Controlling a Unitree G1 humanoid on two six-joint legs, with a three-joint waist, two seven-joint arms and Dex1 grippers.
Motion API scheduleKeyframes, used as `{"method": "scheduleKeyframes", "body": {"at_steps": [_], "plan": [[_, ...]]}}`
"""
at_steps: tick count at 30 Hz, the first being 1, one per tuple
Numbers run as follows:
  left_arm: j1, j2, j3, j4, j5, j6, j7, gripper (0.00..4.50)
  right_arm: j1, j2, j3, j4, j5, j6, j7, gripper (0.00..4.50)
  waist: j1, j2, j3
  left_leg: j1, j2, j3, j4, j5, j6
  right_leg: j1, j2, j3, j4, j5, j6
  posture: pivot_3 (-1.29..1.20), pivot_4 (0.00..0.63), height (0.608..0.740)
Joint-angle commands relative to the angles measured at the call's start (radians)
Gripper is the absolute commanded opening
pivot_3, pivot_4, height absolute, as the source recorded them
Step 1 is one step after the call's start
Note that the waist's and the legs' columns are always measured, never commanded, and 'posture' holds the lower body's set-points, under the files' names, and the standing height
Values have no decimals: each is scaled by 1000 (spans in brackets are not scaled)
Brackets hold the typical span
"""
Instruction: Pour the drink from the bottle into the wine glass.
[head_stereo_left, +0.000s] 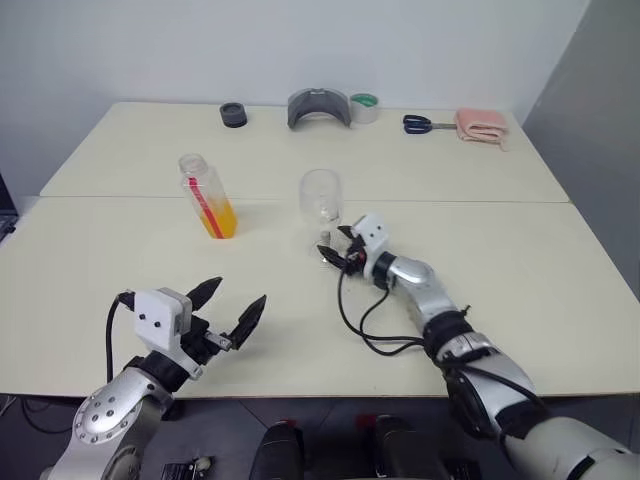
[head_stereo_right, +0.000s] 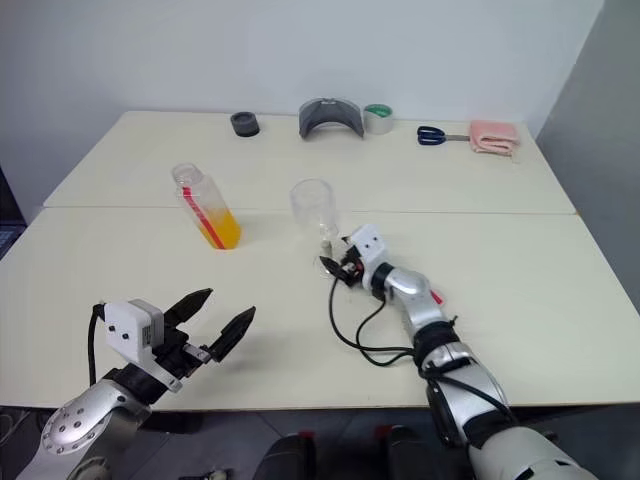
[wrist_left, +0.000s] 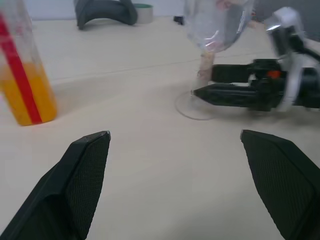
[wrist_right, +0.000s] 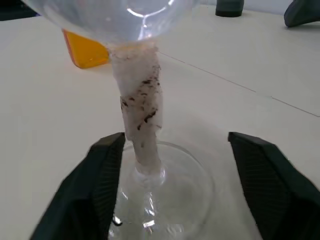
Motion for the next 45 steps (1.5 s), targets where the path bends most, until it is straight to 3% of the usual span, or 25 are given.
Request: {"method": "scheduleKeyframes", "body": {"at_steps": [1,7,12,16,23,37,45], "plan": [[-41,-7,45,71,15,-57,13,4500,157,-101,-7,-411,77,185,81,4480,7,0,0,0,0,0,0,0,0,0,0,0,0,0,0,0,150,740],[-171,8,86,205,53,-88,64,4500,400,-371,-67,-1168,381,736,137,4480,9,1,1,0,1,0,0,0,0,-1,0,0,0,-1,2,0,150,740],[-295,25,95,323,95,-112,103,4500,423,-522,-196,-1441,644,988,102,4480,5,0,0,1,2,-1,0,0,0,0,3,0,0,-3,5,0,150,740],[-378,24,77,377,117,-111,128,4500,361,-568,-251,-1492,790,1096,43,4480,6,-1,0,0,1,0,0,0,0,0,3,0,-1,-3,5,0,150,740],[-473,20,51,455,150,-109,148,4500,288,-614,-249,-1507,867,1160,-37,4480,8,-2,0,-1,1,0,0,0,0,0,2,0,-1,-3,5,0,150,740],[-597,17,18,539,191,-133,179,4500,259,-614,-250,-1507,943,1168,-149,4480,13,-3,0,-2,1,-1,0,0,0,0,2,0,-2,-3,5,0,150,740],[-688,14,0,682,228,-214,169,4500,277,-620,-257,-1508,947,1151,-171,4480,15,-3,0,-2,1,-1,0,0,0,0,2,-1,-2,-3,5,0,150,740]]}}
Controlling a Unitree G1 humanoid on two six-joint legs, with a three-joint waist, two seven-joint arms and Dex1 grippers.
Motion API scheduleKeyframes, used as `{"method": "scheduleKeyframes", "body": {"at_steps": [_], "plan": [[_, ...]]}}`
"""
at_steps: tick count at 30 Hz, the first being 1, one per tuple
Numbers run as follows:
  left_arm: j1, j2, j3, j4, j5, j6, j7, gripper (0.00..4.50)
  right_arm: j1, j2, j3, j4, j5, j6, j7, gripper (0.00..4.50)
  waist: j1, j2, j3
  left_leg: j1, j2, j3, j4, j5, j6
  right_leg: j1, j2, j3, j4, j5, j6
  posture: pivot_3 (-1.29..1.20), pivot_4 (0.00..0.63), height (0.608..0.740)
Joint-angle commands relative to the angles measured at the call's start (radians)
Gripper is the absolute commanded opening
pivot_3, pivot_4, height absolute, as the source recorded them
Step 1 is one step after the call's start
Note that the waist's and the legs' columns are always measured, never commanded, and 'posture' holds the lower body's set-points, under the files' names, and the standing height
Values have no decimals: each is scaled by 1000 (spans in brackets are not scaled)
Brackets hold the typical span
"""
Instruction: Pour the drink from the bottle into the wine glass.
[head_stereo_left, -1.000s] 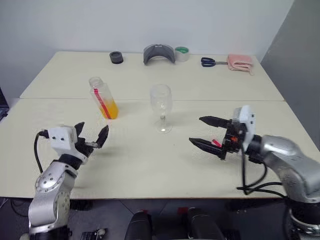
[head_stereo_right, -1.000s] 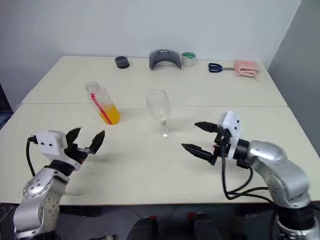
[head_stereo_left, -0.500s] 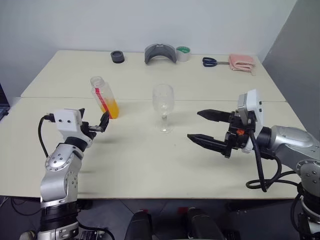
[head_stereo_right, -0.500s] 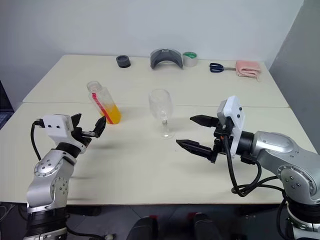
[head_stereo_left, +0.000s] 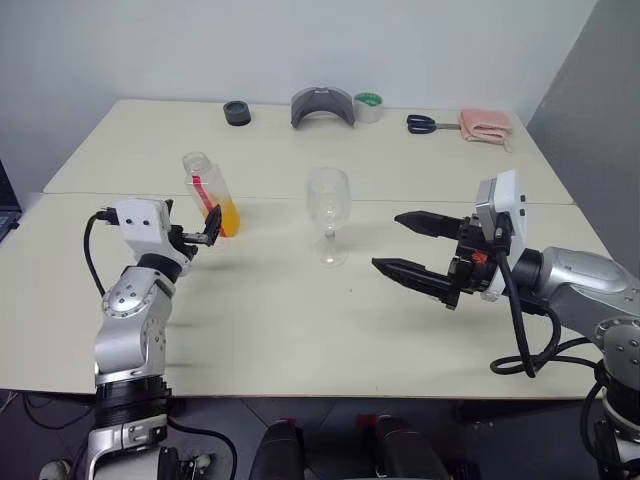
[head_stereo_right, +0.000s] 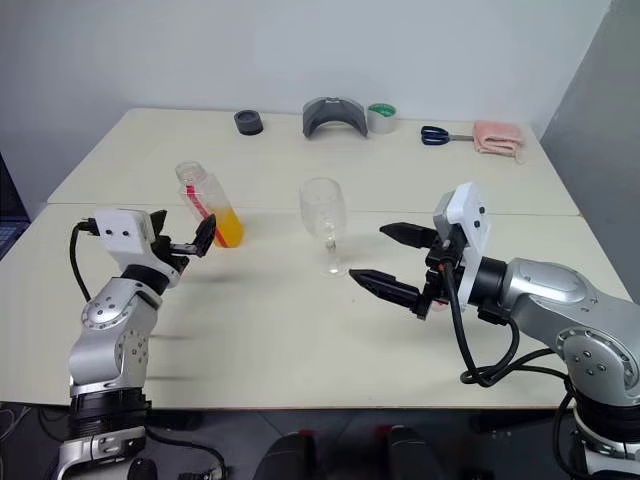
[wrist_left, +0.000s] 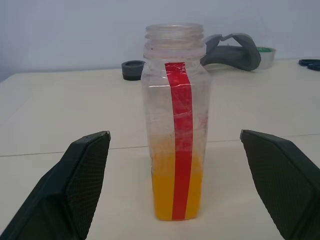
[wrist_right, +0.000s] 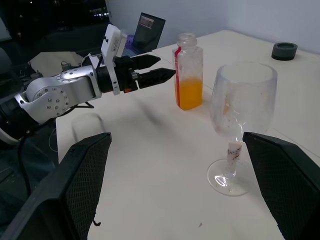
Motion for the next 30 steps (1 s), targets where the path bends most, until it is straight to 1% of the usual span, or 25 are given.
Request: {"method": "scheduleKeyframes", "body": {"at_steps": [1,6,12,16,19,20,22,23,24,26,27,30], "plan": [[-61,1,-9,59,22,-66,-5,4500,0,-12,-30,-23,14,-26,-8,4480,0,0,0,0,0,0,0,0,0,0,0,0,0,0,0,0,150,740],[-162,-6,-36,237,46,-150,-25,4500,-6,-3,-34,-24,29,-28,-29,4480,1,0,0,0,0,0,0,0,0,0,0,0,0,0,0,0,150,740],[-352,6,-57,591,90,-311,-60,4500,-4,-1,-34,-32,40,-30,-54,4480,0,0,0,-1,0,0,0,0,0,0,0,0,-1,0,0,0,150,740],[-447,19,-63,812,117,-415,-75,4500,-2,-4,-33,-35,45,-34,-64,4480,-1,0,0,-2,0,0,0,0,0,0,0,-1,-3,1,1,0,150,740],[-478,23,-60,896,121,-464,-90,3944,10,-12,-36,-41,44,-38,-64,4500,-1,0,0,-3,0,0,0,0,0,0,0,-1,-4,1,0,0,150,740],[-481,24,-59,912,120,-476,-97,3640,14,-13,-40,-43,44,-40,-68,4500,-1,0,0,-3,0,0,0,0,0,0,0,-1,-5,3,-3,0,150,740],[-481,28,-58,931,119,-496,-106,2982,21,-13,-44,-45,45,-45,-75,4500,0,0,0,-5,0,-1,0,0,0,-1,0,-2,-6,3,-3,0,150,740],[-480,29,-58,938,119,-503,-110,2723,25,-13,-44,-47,45,-48,-77,4500,0,0,0,-6,0,-1,0,0,0,-1,0,-2,-6,3,-3,0,150,740],[-477,31,-57,943,118,-509,-113,2321,31,-12,-44,-49,47,-51,-82,4500,0,0,0,-6,0,-1,0,0,0,-1,0,-2,-6,3,-3,0,150,740],[-470,36,-56,946,119,-517,-110,1769,45,-10,-41,-57,45,-57,-87,4500,0,0,0,-6,0,-1,0,0,0,-1,0,-2,-6,4,-3,0,150,740],[-468,38,-56,946,120,-519,-107,1662,50,-11,-39,-60,44,-60,-89,4500,0,0,0,-6,0,-1,0,0,0,-1,0,-3,-6,4,-3,0,150,740],[-457,54,-81,926,156,-531,-94,1653,52,-9,-37,-62,40,-68,-102,4500,-1,0,0,-6,0,-1,0,0,0,-1,0,-2,-6,4,-3,0,150,740]]}}
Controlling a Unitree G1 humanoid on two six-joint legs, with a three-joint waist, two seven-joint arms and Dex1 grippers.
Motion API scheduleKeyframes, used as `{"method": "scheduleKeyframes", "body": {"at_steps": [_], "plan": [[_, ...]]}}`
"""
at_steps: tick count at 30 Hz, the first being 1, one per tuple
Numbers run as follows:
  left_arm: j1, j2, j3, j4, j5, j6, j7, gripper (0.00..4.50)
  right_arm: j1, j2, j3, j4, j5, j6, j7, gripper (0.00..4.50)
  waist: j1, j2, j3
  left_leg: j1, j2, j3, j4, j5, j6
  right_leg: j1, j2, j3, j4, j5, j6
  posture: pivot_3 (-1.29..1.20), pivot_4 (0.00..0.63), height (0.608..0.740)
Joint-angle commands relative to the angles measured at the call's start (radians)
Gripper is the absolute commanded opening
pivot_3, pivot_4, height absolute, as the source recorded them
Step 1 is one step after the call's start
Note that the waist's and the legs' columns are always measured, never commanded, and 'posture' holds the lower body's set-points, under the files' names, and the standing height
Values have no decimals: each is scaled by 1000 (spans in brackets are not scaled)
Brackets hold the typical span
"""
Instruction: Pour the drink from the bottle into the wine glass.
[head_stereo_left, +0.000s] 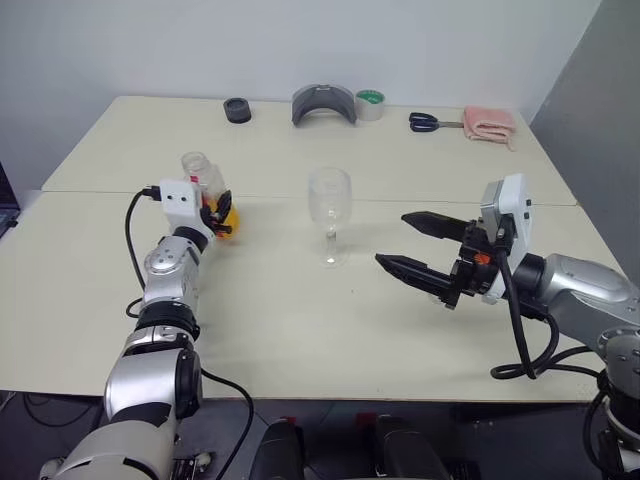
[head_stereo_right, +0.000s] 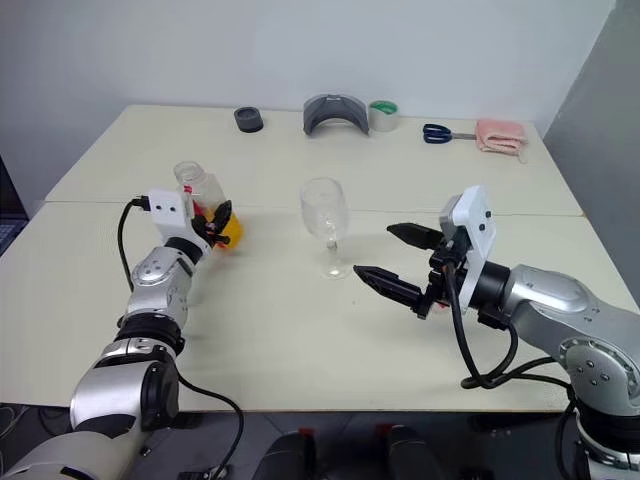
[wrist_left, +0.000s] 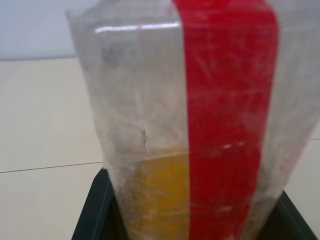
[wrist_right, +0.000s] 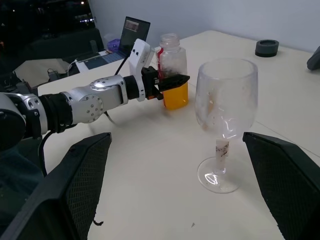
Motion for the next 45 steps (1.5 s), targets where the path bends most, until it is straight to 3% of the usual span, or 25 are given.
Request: {"method": "scheduleKeyframes", "body": {"at_steps": [1,13,27,45], "plan": [[-7,41,-28,-45,45,-37,6,1653,-11,-6,-30,-30,3,-31,-20,4500,0,0,0,0,0,0,0,0,0,0,0,0,0,0,0,0,150,740],[-182,106,-289,-56,338,-236,-18,1653,-76,8,-6,27,-67,-113,-4,4500,5,0,0,-3,-1,-1,1,0,0,-1,0,-2,-3,1,1,0,150,740],[-351,117,-406,21,455,-416,-45,1653,-102,71,58,78,-183,-180,21,4500,3,0,0,-4,-1,-1,1,0,0,-1,0,-2,-2,1,1,0,150,740],[-486,195,-563,109,699,-595,91,1653,-95,97,54,79,-206,-180,22,4500,3,0,0,-4,-1,0,1,0,0,-3,-1,-1,0,1,0,0,150,740]]}}
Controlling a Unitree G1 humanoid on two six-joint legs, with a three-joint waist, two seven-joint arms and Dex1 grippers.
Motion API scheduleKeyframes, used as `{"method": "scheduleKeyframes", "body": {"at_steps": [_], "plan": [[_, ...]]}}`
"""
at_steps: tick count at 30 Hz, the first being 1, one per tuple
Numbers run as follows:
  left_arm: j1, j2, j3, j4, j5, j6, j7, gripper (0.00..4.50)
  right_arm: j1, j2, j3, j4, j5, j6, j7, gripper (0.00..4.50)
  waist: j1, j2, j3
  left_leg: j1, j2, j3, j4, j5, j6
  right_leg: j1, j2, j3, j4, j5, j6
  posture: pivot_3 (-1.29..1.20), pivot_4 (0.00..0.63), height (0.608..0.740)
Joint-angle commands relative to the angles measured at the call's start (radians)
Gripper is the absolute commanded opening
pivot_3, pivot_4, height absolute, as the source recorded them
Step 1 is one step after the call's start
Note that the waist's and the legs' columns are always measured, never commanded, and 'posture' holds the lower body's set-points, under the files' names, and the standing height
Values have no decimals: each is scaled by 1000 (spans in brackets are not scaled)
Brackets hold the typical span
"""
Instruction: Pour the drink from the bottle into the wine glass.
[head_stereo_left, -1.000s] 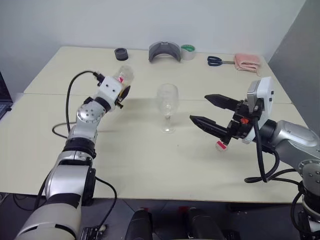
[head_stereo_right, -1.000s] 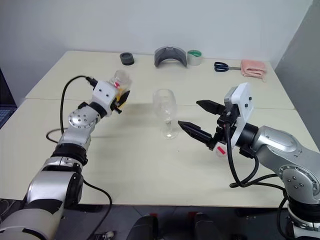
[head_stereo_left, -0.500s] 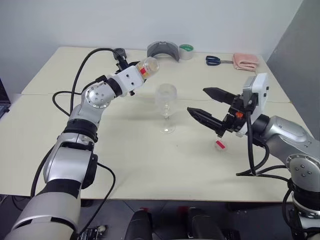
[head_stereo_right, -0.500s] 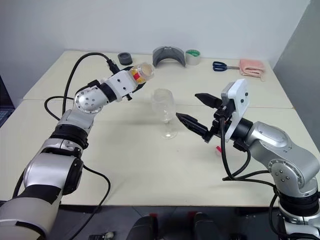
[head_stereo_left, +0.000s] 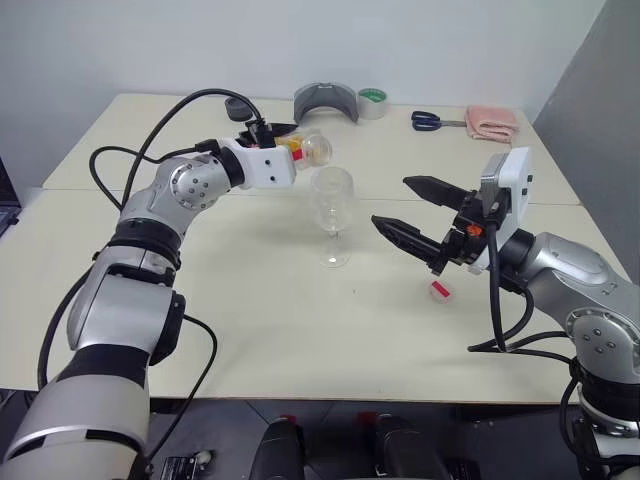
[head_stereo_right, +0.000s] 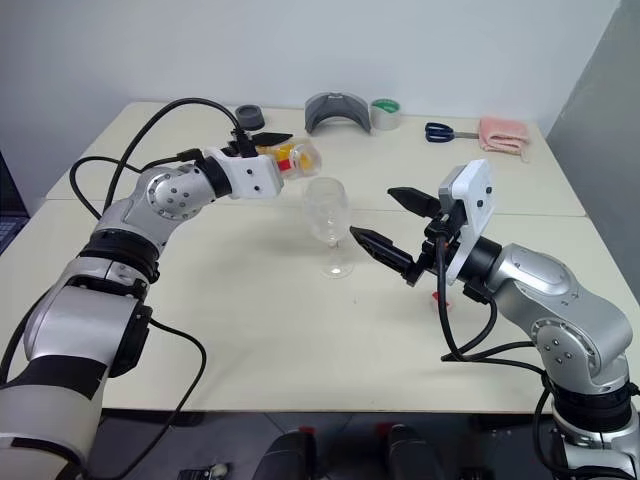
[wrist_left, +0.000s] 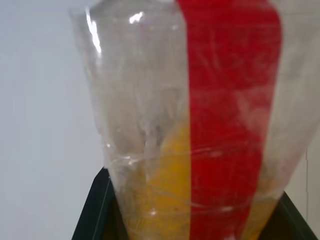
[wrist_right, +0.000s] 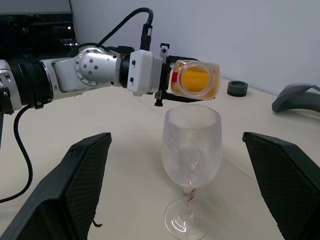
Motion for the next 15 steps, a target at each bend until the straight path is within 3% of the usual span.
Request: {"method": "scheduleKeyframes", "body": {"at_steps": [1,15], "plan": [[-62,23,-4,0,17,-30,46,1653,-7,3,-18,-21,-8,-20,-3,4500,0,0,0,0,0,0,0,0,0,0,0,0,0,0,0,0,150,740],[-127,54,-91,36,149,-67,166,1653,3,24,-14,-25,-22,-23,-6,4500,0,0,0,0,0,0,1,0,0,-1,0,0,1,0,0,0,150,740]]}}
